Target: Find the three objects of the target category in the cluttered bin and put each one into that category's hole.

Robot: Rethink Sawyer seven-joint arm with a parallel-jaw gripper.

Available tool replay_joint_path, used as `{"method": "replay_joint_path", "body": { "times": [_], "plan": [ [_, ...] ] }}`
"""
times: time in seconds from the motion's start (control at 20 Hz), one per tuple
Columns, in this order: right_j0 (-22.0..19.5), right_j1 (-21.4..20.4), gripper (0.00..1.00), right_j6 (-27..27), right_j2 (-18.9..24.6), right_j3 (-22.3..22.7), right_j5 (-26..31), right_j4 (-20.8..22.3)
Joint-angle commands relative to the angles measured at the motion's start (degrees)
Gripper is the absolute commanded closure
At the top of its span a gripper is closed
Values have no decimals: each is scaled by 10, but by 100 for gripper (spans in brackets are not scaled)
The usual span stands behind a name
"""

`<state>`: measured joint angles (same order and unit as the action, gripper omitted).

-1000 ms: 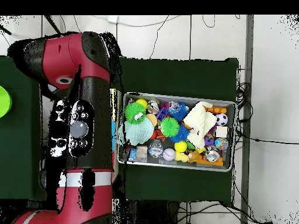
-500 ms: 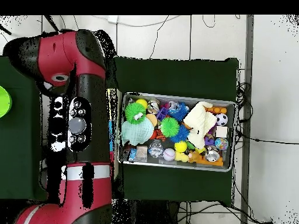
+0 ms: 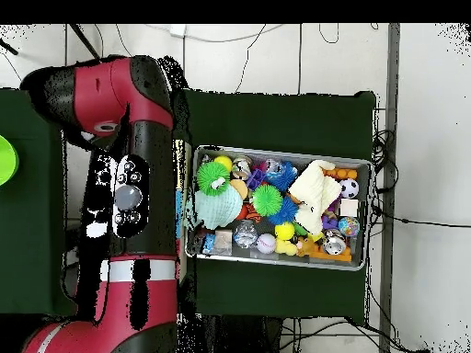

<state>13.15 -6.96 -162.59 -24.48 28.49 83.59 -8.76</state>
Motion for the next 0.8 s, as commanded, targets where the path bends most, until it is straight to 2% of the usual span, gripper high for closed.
{"method": "replay_joint_path", "body": {
  "times": [0.05,0.8],
  "plan": [
    [-7,-13,100,-41,26,111,-53,21],
    [-4,-25,100,-33,30,138,-67,18]
  ]
}}
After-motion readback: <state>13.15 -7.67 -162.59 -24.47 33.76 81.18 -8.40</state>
